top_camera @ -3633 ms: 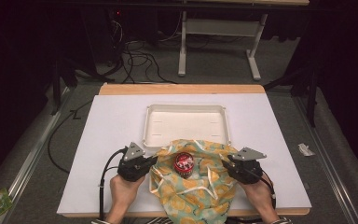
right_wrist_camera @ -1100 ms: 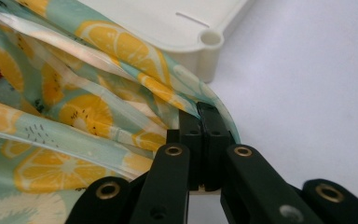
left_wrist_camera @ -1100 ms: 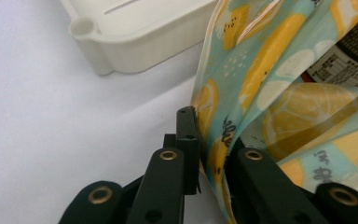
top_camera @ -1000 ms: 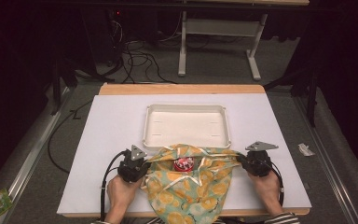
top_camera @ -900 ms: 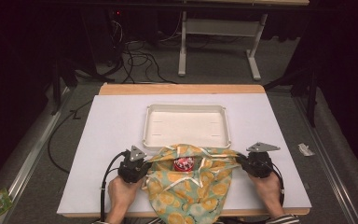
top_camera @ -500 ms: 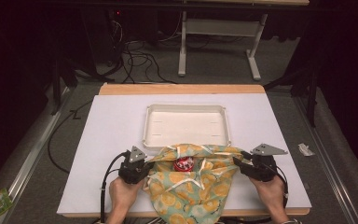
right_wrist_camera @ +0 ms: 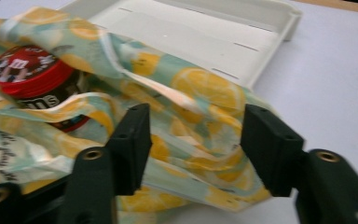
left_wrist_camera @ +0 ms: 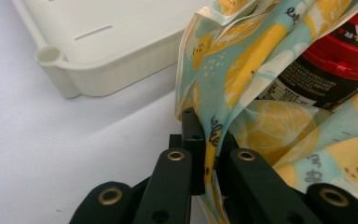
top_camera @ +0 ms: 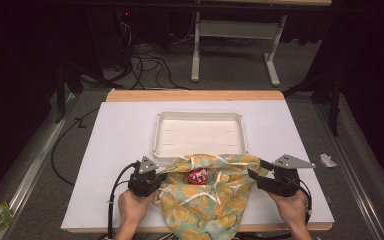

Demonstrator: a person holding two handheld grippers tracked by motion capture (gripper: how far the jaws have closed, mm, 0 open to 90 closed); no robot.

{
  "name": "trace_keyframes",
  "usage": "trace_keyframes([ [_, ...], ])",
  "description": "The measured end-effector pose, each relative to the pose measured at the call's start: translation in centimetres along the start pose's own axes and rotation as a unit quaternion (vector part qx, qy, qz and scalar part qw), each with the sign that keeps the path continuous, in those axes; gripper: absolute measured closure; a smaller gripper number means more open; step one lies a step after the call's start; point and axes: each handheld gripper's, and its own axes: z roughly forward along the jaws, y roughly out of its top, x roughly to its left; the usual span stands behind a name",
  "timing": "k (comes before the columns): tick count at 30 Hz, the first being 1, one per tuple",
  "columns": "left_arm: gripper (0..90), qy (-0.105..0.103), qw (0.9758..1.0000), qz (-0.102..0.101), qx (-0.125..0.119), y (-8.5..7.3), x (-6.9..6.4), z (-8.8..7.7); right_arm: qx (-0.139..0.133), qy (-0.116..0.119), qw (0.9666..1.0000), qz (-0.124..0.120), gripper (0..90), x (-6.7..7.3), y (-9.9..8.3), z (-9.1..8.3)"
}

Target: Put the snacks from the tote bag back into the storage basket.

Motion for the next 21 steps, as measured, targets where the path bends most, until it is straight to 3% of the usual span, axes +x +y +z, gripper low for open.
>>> trace_keyframes([
  [5,89.4,-0.001,1.0,0.001,0.001,0.1,-0.1,0.0,0.004,0.027,0.999,-0.035,60.1,2.1,0.8,0.7],
  [11,89.4,-0.003,1.0,0.002,0.0,0.1,-0.2,0.0,0.025,0.064,0.9965,-0.048,54.1,3.9,1.6,2.6],
  [14,89.3,-0.004,1.0,0.003,0.001,0.1,-0.2,-0.1,0.033,0.086,0.9951,-0.036,50.9,4.4,1.7,3.7],
  [21,89.3,-0.003,1.0,0.003,0.001,0.1,-0.2,0.0,0.082,0.095,0.9913,-0.04,56.0,4.8,0.7,5.6],
])
